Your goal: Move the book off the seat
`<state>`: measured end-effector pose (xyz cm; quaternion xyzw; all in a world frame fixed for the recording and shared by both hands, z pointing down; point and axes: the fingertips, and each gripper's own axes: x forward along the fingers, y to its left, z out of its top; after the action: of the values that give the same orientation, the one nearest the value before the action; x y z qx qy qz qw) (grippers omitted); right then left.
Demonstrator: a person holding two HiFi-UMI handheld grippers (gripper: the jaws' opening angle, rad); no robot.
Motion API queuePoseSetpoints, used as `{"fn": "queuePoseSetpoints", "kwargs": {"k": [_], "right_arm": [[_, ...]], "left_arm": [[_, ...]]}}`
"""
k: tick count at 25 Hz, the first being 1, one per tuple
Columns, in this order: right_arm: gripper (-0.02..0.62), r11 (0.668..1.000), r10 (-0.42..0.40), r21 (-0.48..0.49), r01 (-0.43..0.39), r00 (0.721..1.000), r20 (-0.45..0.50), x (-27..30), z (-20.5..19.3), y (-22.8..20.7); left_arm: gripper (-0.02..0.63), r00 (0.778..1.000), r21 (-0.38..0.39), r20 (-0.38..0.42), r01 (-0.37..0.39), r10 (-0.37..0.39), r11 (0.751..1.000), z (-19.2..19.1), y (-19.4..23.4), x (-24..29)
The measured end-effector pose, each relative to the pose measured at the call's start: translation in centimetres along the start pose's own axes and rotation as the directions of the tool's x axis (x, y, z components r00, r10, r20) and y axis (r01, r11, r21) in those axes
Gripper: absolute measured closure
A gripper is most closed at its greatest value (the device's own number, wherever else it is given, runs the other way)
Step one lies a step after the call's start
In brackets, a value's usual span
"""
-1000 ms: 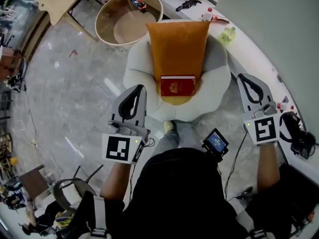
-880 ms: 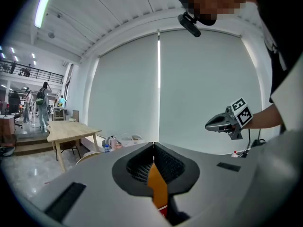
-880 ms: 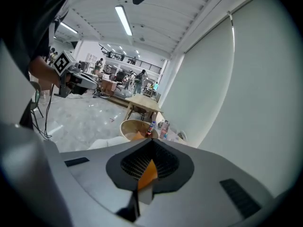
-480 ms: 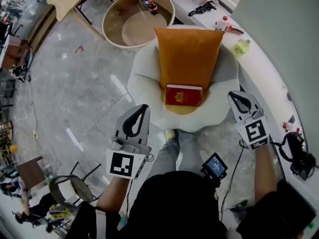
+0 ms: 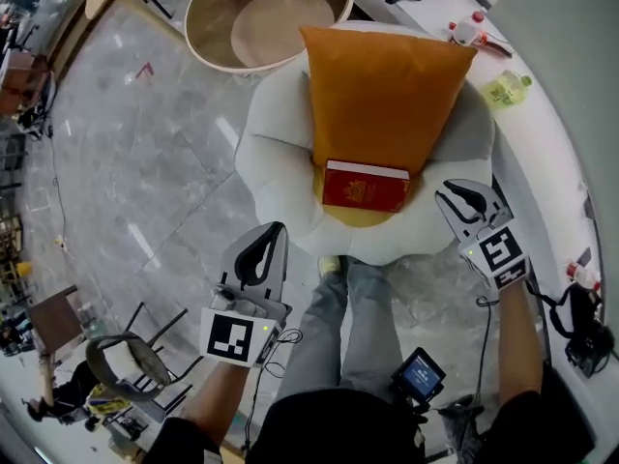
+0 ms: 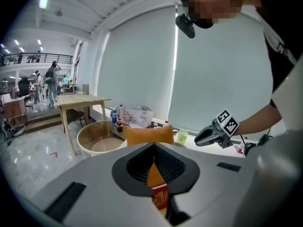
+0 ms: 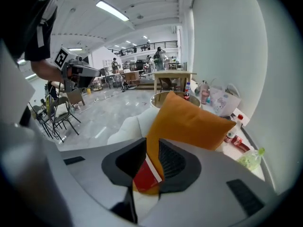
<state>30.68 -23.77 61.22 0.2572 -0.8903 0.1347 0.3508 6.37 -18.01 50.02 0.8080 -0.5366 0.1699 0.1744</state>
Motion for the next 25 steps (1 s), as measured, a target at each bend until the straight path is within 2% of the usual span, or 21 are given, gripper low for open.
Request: {"fn": "queuePoseSetpoints", "kwargs": {"k": [4, 9, 15, 21, 25], "right_arm": [[0.489, 0.998, 0.067, 0.022, -0.066, 0.997, -0.03, 5.9, -4.1, -0.6], [0.44, 0.989, 0.149, 0.042, -0.145, 0.981, -0.121, 12.0, -9.5, -0.1], [0.4, 0.981, 0.192, 0.047, -0.186, 0.96, -0.206, 17.4, -15.2, -1.2], [0.357, 0.969, 0.247, 0.049, -0.244, 0.921, -0.301, 23.6, -21.2, -2.8], [0.322, 0.949, 0.309, 0.06, -0.31, 0.869, -0.386, 27.1, -25.1, -2.7]], "left_arm": [[0.592, 0.999, -0.009, -0.032, -0.013, 0.013, 1.0, -3.8, 0.9, 3.3], [0.592, 0.998, -0.027, -0.056, -0.029, 0.027, 0.999, -7.8, 1.8, 6.3], [0.592, 0.994, -0.063, -0.105, -0.009, 0.002, 0.998, -13.2, 1.3, 9.4], [0.592, 0.988, -0.066, -0.153, 0.001, -0.011, 0.998, -18.3, 1.0, 11.9], [0.592, 0.987, -0.067, -0.159, -0.023, 0.012, 0.997, -20.2, 1.4, 12.8]]}}
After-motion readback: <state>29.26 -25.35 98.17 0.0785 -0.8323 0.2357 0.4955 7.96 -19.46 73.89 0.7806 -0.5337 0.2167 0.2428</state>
